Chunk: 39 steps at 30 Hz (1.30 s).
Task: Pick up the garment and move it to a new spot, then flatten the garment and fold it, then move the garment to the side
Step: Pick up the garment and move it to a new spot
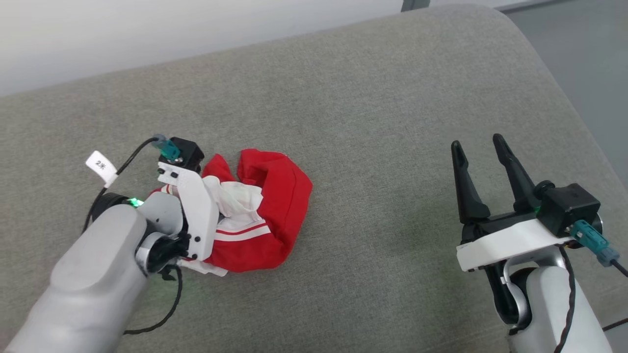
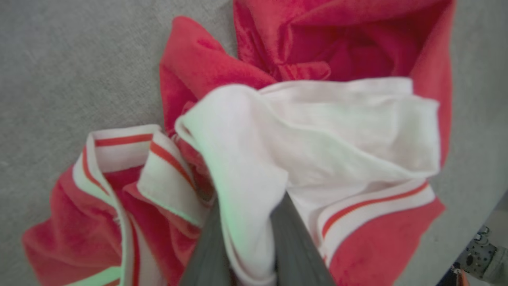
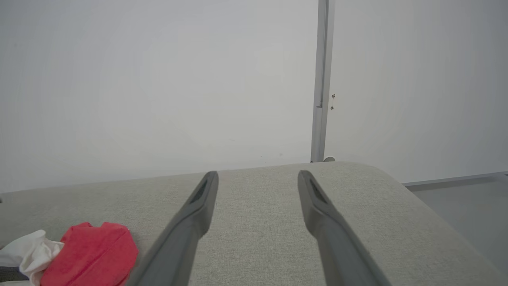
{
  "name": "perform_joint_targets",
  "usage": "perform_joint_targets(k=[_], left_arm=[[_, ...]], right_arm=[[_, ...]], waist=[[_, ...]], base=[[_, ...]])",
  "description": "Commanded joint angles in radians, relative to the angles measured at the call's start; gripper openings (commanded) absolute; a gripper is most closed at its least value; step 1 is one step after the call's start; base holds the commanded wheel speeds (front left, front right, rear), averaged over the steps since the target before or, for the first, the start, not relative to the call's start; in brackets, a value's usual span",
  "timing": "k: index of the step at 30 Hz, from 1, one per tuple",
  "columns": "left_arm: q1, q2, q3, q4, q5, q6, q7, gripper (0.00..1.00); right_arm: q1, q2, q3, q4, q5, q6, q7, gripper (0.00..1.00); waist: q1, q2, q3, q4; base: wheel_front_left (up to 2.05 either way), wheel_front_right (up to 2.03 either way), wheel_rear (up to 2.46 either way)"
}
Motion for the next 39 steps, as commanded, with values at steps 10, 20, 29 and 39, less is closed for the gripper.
perform_joint_targets(k=[10, 20, 29, 39], left_arm=[[-0.066, -0.008, 0.004, 0.005, -0.033, -0.035, -0.141, 1.00], [0.015, 0.084, 0.061, -0.202, -0.039, -0.016, -0.312, 1.00], [0.209, 0.202, 0.159, -0.412, 0.001, 0.082, -0.547, 1.00], [0.478, 0.285, 0.267, -0.558, 0.017, 0.202, -0.779, 1.00]], right_arm=[[0.009, -0.001, -0.002, -0.003, -0.016, 0.000, 0.016, 1.00], [0.046, -0.017, -0.011, -0.015, -0.014, 0.000, 0.041, 1.00], [0.070, -0.027, -0.006, -0.020, -0.009, 0.000, 0.055, 1.00], [0.104, -0.037, -0.007, -0.011, -0.003, 0.000, 0.060, 1.00]], waist=[[0.0000, 0.0000, -0.052, 0.081], [0.0000, 0.0000, -0.117, 0.180], [0.0000, 0.0000, -0.167, 0.240], [0.0000, 0.0000, -0.208, 0.273]], base=[[0.00, 0.00, 0.00], [0.00, 0.00, 0.00], [0.00, 0.00, 0.00], [0.00, 0.00, 0.00]])
